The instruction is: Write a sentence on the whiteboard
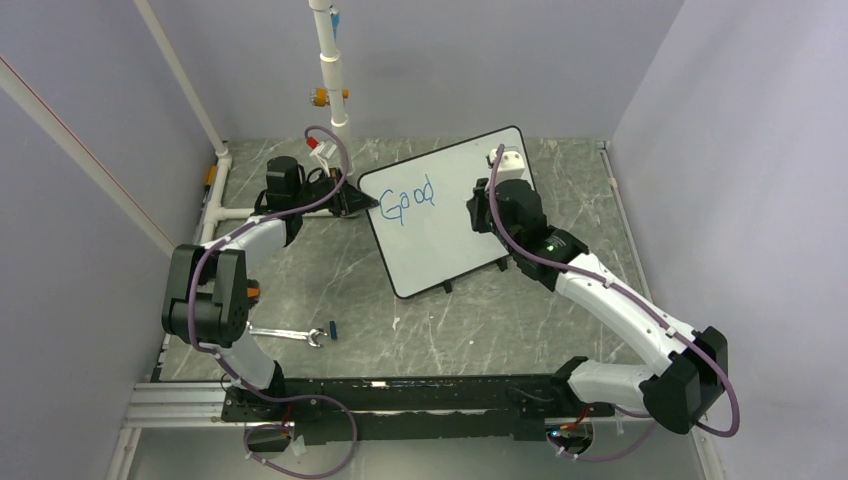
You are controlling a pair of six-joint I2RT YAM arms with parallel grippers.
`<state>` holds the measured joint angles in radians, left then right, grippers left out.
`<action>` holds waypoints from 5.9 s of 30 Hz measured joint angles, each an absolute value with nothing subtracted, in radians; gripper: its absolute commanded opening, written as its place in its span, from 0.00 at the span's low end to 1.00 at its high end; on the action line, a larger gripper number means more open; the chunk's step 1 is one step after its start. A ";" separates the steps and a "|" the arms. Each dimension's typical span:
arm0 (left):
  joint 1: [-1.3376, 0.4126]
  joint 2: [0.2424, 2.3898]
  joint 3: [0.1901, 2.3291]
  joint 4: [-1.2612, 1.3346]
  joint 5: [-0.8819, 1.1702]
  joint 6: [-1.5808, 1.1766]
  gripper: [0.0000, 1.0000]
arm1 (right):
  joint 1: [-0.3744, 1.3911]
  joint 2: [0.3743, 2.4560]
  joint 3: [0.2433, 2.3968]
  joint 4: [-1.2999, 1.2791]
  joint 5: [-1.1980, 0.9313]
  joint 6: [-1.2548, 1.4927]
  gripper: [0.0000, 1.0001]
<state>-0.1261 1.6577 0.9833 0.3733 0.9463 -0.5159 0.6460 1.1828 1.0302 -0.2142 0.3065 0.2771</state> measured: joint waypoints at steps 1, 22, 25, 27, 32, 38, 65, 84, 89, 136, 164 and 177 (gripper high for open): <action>-0.126 1.657 0.984 0.372 0.945 -0.515 0.00 | 0.646 1.188 1.034 -0.208 0.305 0.274 0.00; -0.139 1.657 0.995 0.356 0.936 -0.509 0.00 | 0.583 1.430 1.182 -0.140 0.283 0.234 0.00; -0.139 1.657 0.995 0.353 0.935 -0.508 0.00 | 0.579 1.452 1.196 -0.130 0.284 0.235 0.00; -0.139 1.657 0.995 0.353 0.935 -0.509 0.00 | 0.574 1.467 1.203 -0.125 0.286 0.235 0.00; -0.139 1.657 0.995 0.354 0.936 -0.509 0.00 | 0.550 1.523 1.233 -0.112 0.287 0.235 0.00; -0.140 1.655 0.995 0.353 0.936 -0.509 0.00 | 0.532 1.564 1.247 -0.106 0.286 0.235 0.00; -0.141 1.652 0.995 0.338 0.925 -0.513 0.00 | 0.526 1.528 1.137 -0.040 0.307 0.243 0.00; -0.144 1.639 0.995 0.330 0.924 -0.503 0.00 | 0.515 1.559 1.262 -0.125 0.310 0.251 0.00; -0.155 1.616 0.995 0.303 0.908 -0.474 0.00 | 0.515 1.402 1.209 -0.154 0.298 0.274 0.00; -0.172 1.351 0.956 -0.027 0.754 -0.275 0.00 | 0.514 1.343 1.092 -0.096 0.167 0.294 0.00; -0.181 1.352 0.956 -0.033 0.737 -0.276 0.00 | 0.489 1.359 1.045 -0.020 0.207 0.286 0.00; -0.185 1.352 0.956 -0.031 0.735 -0.274 0.00 | 0.489 1.288 0.984 -0.047 0.225 0.292 0.00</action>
<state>-0.1852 1.3518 0.9562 -0.0315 0.7353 -0.2741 0.4892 1.2877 0.9840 -0.0467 0.2249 0.2924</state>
